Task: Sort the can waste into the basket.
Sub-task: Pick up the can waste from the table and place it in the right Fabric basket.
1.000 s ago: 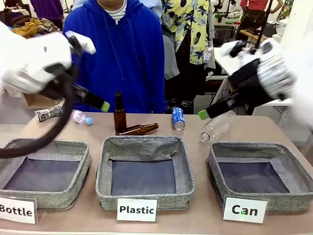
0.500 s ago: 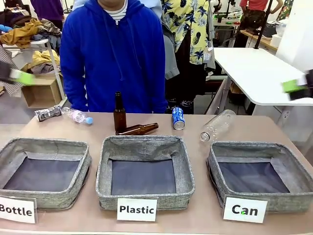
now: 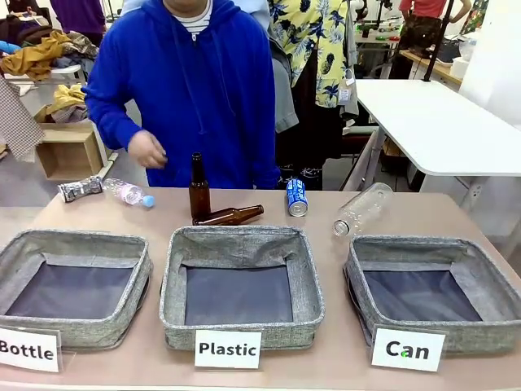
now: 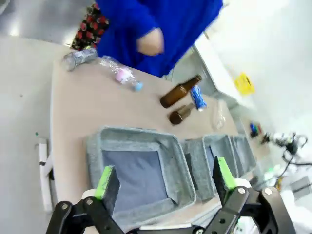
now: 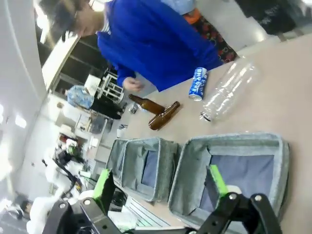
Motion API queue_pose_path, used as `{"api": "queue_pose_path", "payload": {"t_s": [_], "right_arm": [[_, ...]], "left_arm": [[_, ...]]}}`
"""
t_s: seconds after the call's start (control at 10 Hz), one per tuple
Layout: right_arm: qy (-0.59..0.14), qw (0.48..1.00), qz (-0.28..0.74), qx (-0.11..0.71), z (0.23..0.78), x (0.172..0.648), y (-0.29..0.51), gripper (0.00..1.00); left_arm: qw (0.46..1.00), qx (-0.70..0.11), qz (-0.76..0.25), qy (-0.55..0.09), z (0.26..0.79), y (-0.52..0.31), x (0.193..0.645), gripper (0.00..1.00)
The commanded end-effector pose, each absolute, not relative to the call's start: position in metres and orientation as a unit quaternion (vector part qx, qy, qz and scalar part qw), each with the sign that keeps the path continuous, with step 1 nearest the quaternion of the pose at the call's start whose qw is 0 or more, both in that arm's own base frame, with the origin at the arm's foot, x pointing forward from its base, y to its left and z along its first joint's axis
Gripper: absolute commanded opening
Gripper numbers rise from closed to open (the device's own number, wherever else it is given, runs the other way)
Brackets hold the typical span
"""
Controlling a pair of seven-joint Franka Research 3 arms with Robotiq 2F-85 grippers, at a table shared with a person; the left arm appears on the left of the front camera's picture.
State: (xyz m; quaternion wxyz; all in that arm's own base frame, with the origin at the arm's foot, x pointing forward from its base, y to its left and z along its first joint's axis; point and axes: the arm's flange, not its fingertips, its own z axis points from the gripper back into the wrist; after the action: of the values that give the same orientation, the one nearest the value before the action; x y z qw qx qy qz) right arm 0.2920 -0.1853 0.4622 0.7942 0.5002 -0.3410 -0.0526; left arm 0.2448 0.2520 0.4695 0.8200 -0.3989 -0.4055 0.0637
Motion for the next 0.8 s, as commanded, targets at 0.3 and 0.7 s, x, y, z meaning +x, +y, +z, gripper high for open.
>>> {"api": "queue_pose_path", "payload": {"t_s": [0.3,0.7], "right_arm": [[-0.35,0.799,-0.02,0.489,0.481,0.287,-0.176,1.0],[-0.35,0.799,-0.02,0.489,0.481,0.287,-0.176,1.0]], "left_arm": [[0.82,-0.399,0.064,-0.405,0.47,0.252,0.245,1.0],[0.848,-0.352,0.067,-0.392,0.48,0.235,0.251,1.0]]}}
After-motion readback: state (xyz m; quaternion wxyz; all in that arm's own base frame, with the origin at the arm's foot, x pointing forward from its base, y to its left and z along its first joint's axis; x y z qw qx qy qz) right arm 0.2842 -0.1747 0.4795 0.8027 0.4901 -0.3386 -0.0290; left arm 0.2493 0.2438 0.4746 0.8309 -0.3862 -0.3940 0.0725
